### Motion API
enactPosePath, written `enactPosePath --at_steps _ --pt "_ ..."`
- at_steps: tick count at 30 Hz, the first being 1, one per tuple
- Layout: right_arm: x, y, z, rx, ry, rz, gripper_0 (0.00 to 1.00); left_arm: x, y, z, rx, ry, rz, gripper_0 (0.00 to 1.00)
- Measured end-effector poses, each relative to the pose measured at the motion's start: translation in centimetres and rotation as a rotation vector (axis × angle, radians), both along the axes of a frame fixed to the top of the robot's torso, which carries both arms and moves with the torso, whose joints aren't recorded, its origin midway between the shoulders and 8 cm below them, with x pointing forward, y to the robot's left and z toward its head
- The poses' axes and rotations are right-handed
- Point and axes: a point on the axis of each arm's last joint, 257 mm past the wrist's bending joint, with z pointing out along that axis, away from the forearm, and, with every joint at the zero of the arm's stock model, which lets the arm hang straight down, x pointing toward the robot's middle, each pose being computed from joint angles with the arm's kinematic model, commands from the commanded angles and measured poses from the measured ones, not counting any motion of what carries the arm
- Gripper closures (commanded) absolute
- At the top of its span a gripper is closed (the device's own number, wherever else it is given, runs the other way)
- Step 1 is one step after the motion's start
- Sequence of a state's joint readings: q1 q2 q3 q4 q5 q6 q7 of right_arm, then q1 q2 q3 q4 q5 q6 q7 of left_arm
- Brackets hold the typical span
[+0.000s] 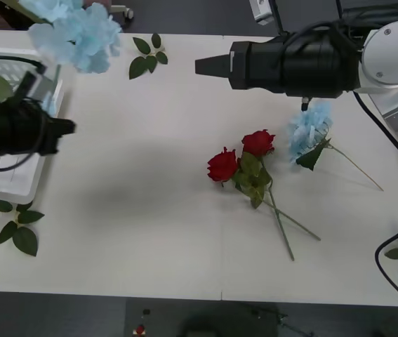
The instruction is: Put the red flowers into the right box and the blue flowers into the left box
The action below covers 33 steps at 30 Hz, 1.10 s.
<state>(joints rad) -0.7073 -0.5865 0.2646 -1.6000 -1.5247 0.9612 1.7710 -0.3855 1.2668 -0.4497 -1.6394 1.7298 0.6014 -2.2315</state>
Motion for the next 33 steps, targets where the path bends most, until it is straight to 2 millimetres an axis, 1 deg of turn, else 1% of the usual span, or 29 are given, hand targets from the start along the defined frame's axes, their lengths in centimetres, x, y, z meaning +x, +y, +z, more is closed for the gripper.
enactPosePath --at_steps 2,3,4,6,7,9,10,12,14,16,17,18,19,20,21,22,24,25,26,28,31,33 --pt "-0.5 -1.7 -1.7 -0.082 0.031 0.013 0.15 0.4 7.0 1.0 0.124 -0.013 0.092 1.0" --pt "-0.7 -2.9 -2.6 -0.127 0.048 0.017 0.15 0.7 10.2 1.5 0.173 -0.019 0.139 1.0" --pt "-0.9 -4.5 -3.7 -0.185 0.066 0.015 0.15 1.0 13.2 1.9 0.209 -0.024 0.187 1.0" --pt "-0.5 -8.8 -5.9 -0.332 0.078 -0.025 0.15 1.4 18.0 2.2 0.277 -0.041 0.252 1.0" --pt "-0.2 -11.2 -6.8 -0.406 0.081 -0.053 0.15 1.4 20.3 2.0 0.327 -0.049 0.268 1.0" --pt "0.2 -15.7 -8.4 -0.533 0.089 -0.103 0.15 1.0 24.0 0.9 0.424 -0.048 0.281 1.0" --pt "0.3 -17.6 -9.1 -0.591 0.094 -0.124 0.15 0.6 25.5 0.2 0.462 -0.039 0.289 1.0" --pt "0.3 -21.8 -11.0 -0.729 0.102 -0.167 0.15 -0.6 28.3 -1.6 0.494 0.0 0.331 1.0" --pt "0.6 -25.0 -12.4 -0.839 0.1 -0.2 0.15 -2.2 30.6 -3.4 0.526 0.043 0.363 1.0" --pt "1.0 -27.5 -13.4 -0.924 0.079 -0.2 0.15 -3.8 32.5 -5.1 0.571 0.081 0.377 1.0" --pt "1.2 -28.4 -13.8 -0.955 0.067 -0.189 0.15 -4.4 33.2 -5.7 0.591 0.095 0.38 0.95" --pt "1.3 -29.2 -14.1 -0.986 0.05 -0.171 0.15 -4.9 33.7 -6.0 0.61 0.106 0.381 0.76" --pt "1.5 -30.0 -14.4 -1.014 0.034 -0.153 0.15 -5.3 34.1 -6.3 0.623 0.113 0.382 0.62" --pt "1.7 -30.9 -14.6 -1.04 0.019 -0.141 0.15 -5.5 34.5 -6.4 0.636 0.118 0.381 0.5" --pt "2.0 -31.6 -14.8 -1.055 0.007 -0.139 0.15 -5.6 34.7 -6.5 0.648 0.117 0.378 0.44" --pt "2.5 -32.2 -14.9 -1.055 -0.006 -0.152 0.15 -5.5 34.7 -6.3 0.663 0.107 0.369 0.33" --pt "3.4 -33.2 -15.2 -1.042 -0.023 -0.191 0.15 -4.9 34.9 -5.8 0.709 0.071 0.334 0.22" --pt "3.5 -33.9 -15.6 -1.046 -0.017 -0.202 0.15 -4.7 34.9 -5.5 0.735 0.053 0.314 0.07" --pt "3.4 -34.5 -16.1 -1.057 -0.011 -0.203 0.15 -4.5 34.9 -5.3 0.751 0.039 0.302 0.0" --pt "3.4 -35.2 -17.1 -1.084 -0.014 -0.182 0.15 -4.1 35.0 -4.8 0.761 0.013 0.303 0.0" --pt "3.7 -35.0 -17.8 -1.099 -0.047 -0.145 0.15 -3.6 34.9 -4.4 0.762 -0.009 0.307 0.0" --pt "3.5 -34.8 -18.5 -1.109 -0.045 -0.13 0.15 -3.4 34.6 -4.1 0.76 -0.018 0.303 0.0"
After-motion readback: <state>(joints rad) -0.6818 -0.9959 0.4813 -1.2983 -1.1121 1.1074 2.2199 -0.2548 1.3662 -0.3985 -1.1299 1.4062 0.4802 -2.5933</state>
